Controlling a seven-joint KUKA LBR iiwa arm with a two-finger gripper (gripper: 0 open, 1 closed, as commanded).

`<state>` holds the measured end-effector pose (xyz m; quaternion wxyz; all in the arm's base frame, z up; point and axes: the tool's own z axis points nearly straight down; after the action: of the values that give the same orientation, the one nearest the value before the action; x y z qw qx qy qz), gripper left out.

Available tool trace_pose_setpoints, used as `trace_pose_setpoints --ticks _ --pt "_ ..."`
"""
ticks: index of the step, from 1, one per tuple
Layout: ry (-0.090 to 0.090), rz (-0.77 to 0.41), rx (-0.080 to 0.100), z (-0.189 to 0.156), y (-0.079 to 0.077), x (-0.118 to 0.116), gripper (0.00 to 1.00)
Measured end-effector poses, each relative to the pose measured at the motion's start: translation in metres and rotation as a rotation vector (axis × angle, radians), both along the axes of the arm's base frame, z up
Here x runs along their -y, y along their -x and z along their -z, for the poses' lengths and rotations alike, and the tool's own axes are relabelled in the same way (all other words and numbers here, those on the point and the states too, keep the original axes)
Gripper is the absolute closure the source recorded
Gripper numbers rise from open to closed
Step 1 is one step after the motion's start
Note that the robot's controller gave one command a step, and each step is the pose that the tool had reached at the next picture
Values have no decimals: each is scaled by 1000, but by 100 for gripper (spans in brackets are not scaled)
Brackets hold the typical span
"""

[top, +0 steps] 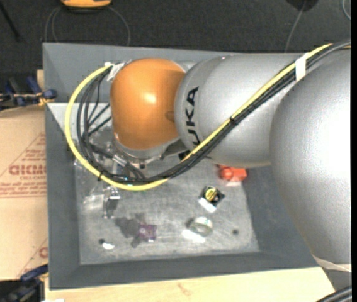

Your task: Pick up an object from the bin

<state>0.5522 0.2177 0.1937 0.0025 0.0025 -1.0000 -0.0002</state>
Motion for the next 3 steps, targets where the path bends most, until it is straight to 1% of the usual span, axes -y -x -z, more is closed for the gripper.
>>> trace_pose_setpoints --ticks 1,2,3 --pt "5 59 -3 79 26 81 0" --pt "-7 230 19 120 62 96 0" --pt "-6 237 19 119 61 97 100"
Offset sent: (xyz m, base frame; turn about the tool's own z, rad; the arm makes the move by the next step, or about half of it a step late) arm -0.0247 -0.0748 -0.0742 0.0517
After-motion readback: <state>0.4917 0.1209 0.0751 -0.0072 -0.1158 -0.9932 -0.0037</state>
